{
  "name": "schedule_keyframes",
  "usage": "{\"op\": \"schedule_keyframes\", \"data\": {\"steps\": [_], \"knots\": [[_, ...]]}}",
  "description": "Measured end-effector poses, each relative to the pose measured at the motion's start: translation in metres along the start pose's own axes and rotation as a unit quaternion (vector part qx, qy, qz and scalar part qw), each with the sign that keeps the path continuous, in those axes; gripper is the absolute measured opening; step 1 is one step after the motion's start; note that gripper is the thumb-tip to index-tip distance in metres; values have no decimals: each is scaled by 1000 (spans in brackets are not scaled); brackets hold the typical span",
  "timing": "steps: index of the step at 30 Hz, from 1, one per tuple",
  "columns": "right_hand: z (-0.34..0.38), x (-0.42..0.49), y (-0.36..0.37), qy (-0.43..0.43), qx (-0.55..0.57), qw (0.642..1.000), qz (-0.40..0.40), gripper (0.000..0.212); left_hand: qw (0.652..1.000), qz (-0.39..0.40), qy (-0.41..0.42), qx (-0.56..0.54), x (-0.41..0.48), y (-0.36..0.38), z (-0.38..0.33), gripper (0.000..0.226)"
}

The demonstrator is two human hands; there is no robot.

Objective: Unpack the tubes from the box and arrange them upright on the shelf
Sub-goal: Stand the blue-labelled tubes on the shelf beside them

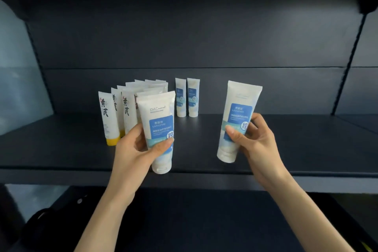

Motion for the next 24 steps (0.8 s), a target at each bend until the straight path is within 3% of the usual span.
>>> {"op": "schedule_keyframes", "data": {"steps": [9, 16, 20, 24], "knots": [[-18, 120, -47, 4, -112, 994, 5, 27, 998, -36, -17, 39, 44, 11, 10, 44], [-105, 193, -65, 128, -247, 957, -88, 34, 997, -42, -5, 61, 74, -9, 7, 29], [-139, 215, -67, 167, -313, 926, -129, 38, 996, -48, -4, 70, 81, -25, 9, 36], [-157, 233, -63, 164, -312, 925, -142, 39, 996, -39, -7, 77, 86, -37, 12, 43]]}}
Point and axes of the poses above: each hand's wrist, its own x-axis towards the middle knuckle, its own y-axis out of the palm, z = x × y, the point moved 5 cm from there along x, towards the middle knuckle, and after that the axes turned 14 degrees about z, right-handed, at the moved point
